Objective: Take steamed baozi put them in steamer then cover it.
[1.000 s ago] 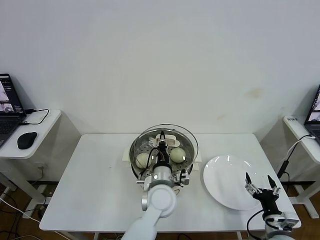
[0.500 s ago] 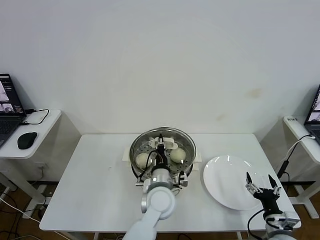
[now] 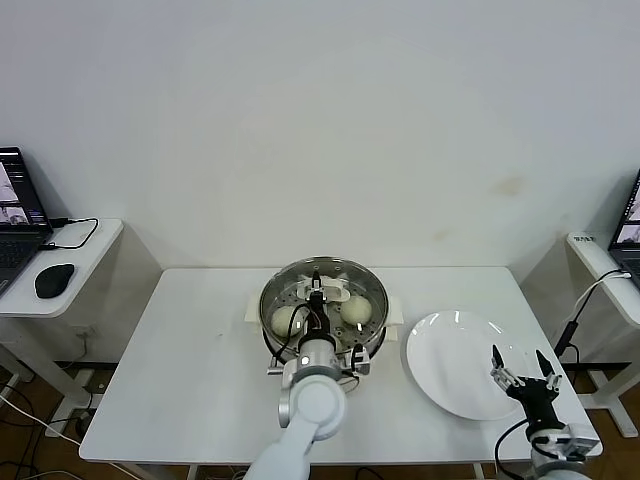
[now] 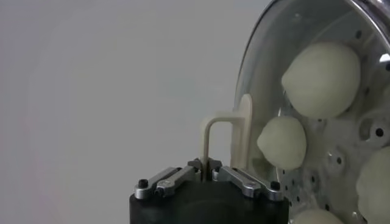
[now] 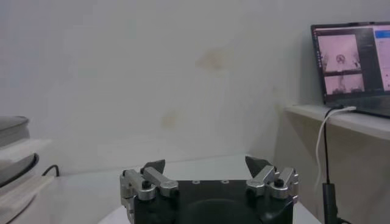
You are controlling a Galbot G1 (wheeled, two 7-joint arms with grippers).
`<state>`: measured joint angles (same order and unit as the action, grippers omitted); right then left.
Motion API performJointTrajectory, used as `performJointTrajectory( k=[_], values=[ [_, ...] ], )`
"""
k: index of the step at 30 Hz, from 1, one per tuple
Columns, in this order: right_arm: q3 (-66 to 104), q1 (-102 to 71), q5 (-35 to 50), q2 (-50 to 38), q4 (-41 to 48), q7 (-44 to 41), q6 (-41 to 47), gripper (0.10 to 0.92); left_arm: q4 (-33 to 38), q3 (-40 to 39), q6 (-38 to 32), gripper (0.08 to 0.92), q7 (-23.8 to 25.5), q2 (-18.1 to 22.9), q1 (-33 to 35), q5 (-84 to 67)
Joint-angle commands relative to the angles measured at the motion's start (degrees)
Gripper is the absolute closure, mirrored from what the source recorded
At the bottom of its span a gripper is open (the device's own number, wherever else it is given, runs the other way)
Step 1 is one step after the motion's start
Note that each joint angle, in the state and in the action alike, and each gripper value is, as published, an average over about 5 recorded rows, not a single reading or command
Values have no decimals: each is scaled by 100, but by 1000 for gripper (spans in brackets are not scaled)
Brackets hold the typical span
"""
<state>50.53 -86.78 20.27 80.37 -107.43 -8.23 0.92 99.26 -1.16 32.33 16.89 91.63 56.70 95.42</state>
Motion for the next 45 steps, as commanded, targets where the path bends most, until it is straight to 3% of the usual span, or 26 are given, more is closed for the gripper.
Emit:
performJointTrajectory(
  k=[1,27,45],
  values=[
    [-3,3,-3,11,-5,-5,-9,203,-90,8,-22,865,-64,6,-9,-22],
    [7,-21,1,10,-4,-12,-38,202,114,48,-206,848,-132,-20,153,-124],
    [13,-60,-6,-16,-3,-16,-21,202,1376,-155,-234,349,103,-283,613,-209]
  ],
)
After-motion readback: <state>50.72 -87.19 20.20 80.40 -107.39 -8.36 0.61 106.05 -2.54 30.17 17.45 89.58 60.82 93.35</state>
